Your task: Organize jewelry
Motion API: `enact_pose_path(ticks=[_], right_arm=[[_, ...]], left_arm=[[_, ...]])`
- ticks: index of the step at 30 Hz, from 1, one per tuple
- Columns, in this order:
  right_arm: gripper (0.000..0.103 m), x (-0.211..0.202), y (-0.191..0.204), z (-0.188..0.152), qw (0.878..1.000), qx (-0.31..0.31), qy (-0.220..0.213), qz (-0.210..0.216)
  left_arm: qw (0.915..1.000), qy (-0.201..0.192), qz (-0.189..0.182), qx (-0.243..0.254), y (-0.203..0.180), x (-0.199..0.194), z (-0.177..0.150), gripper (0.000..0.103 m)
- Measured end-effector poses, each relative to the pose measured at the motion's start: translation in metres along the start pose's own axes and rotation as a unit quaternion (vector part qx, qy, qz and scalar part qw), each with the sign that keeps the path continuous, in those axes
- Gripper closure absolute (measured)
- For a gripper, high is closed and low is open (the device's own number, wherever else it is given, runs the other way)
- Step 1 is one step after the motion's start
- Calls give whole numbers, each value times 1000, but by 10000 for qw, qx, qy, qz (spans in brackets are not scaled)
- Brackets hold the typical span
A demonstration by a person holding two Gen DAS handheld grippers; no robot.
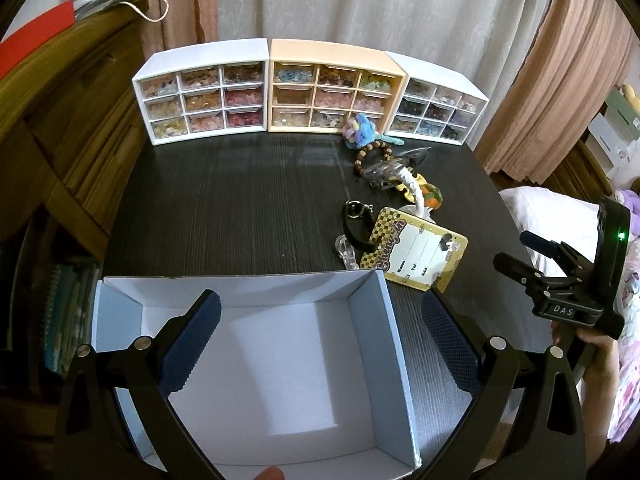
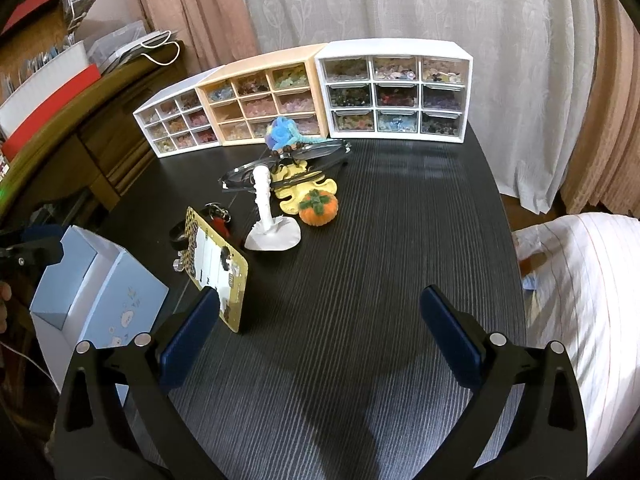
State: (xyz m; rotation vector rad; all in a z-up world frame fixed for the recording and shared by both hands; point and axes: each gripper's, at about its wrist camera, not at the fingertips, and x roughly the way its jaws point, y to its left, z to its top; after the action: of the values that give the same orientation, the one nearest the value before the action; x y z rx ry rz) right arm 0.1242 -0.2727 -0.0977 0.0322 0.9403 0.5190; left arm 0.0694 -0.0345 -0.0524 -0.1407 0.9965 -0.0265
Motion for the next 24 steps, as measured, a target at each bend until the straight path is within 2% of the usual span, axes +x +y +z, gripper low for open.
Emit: enact_pose_path(ticks=[24], right_arm=[[7,-3,-3,0,10000,63,-23,16]], left_arm=[[9999,115,-36,-23,0,5,-1,4]])
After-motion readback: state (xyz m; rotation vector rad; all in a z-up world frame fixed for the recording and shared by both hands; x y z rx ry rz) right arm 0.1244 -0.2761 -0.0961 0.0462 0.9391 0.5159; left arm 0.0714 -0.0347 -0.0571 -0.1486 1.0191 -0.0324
